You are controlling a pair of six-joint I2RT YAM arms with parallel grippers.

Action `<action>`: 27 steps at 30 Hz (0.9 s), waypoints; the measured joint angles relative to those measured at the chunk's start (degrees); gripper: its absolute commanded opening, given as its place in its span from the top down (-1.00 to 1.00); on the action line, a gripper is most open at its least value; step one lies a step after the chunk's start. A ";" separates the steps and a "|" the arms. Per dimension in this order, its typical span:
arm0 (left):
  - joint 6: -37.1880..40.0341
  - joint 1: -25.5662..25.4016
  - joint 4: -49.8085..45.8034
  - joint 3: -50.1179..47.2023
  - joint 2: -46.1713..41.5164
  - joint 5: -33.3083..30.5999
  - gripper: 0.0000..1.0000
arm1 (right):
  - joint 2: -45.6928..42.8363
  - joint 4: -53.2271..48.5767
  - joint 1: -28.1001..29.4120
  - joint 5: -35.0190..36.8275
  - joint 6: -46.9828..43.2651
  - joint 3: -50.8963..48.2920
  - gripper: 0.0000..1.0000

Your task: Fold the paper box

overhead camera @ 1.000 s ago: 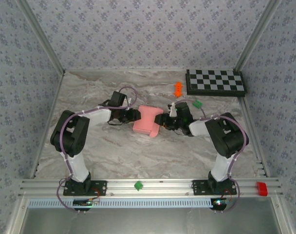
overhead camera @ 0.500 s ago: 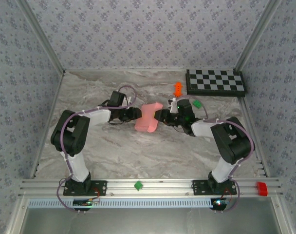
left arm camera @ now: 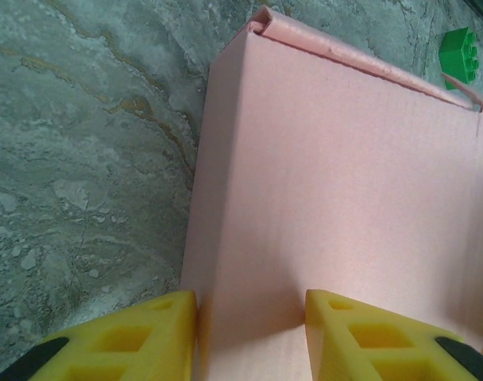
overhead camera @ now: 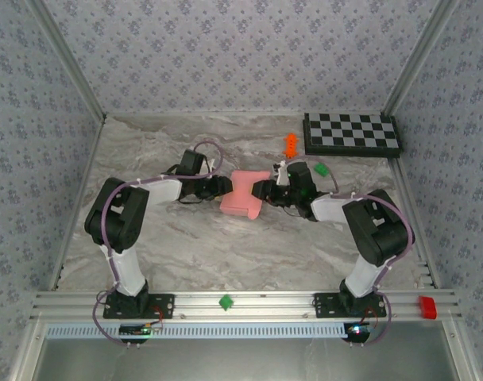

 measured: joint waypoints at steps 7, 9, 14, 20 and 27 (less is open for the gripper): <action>-1.05 0.00 1.14 -0.07 0.46 0.24 0.21 | 0.07 -0.11 0.15 -0.02 0.02 0.46 0.22; -1.53 0.00 1.95 -0.44 0.48 0.44 0.21 | 0.07 -0.11 0.22 -0.02 0.02 0.76 0.22; -3.23 -0.28 3.78 -0.98 0.52 0.63 0.20 | -0.61 -0.81 0.26 0.02 -0.07 1.51 0.22; -4.63 -1.29 6.12 -0.98 1.20 0.63 0.19 | -2.78 -2.97 0.24 0.46 -0.66 2.75 0.21; -5.95 -2.82 6.29 -1.07 1.90 0.72 0.18 | -4.26 -3.30 0.74 0.46 -1.29 4.70 0.21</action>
